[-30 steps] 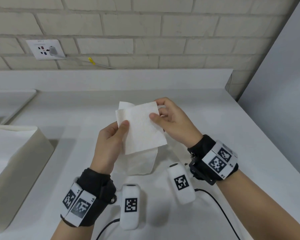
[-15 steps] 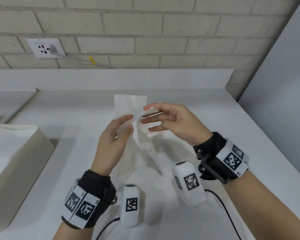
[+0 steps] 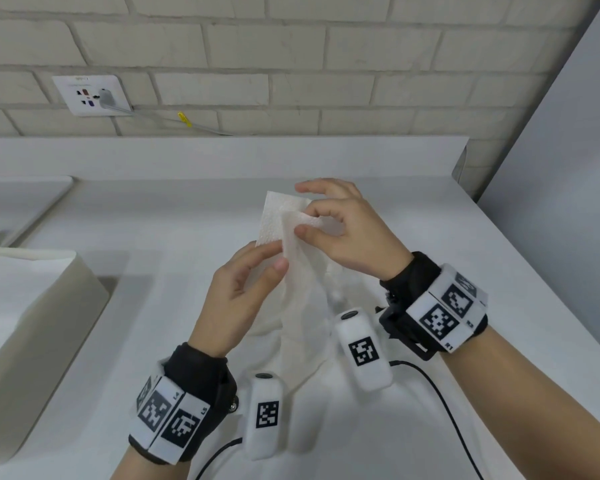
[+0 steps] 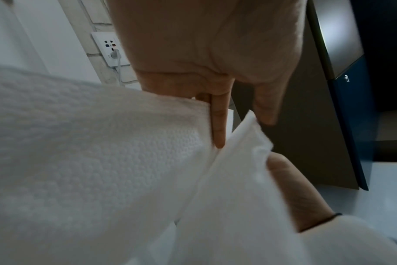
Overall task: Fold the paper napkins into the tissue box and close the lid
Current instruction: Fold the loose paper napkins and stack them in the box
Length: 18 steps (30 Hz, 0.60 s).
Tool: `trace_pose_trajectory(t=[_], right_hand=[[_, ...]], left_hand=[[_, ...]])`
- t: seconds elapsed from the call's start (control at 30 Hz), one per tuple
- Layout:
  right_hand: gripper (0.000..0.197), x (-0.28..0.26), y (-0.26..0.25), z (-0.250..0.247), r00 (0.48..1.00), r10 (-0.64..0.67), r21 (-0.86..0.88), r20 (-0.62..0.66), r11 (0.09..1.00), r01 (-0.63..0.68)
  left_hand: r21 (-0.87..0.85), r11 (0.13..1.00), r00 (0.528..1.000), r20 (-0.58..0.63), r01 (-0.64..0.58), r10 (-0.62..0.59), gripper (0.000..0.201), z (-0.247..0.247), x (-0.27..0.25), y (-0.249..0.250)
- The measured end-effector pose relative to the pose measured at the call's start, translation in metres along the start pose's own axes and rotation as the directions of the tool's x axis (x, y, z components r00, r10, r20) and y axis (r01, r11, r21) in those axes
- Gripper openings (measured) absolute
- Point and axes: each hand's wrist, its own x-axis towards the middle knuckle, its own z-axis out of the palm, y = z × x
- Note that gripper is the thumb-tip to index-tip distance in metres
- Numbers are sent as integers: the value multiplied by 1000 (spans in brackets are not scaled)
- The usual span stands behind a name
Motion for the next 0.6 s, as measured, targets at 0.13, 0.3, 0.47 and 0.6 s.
trace_pose_trajectory(t=[0.13,0.3,0.47,0.6], right_hand=[[15,1,-2,-2,994,78,199,70,976,-91],[18,1,-4,-5,983,180,412,43,893,-181],[25,-1,-1,-7,978,189,355,91,911,-209],[11,-3,4,-12,972,176,241,154,947,-210]], left_hand=[[50,998,999,15,-35,35,33,2,-1,1],[80,997,999,-40,-8,11,16,2,2,-6],[69,998,997,-74,-8,13,27,4,1,-4],[4,999,996,-77,49,-49,31,1,0,-2]])
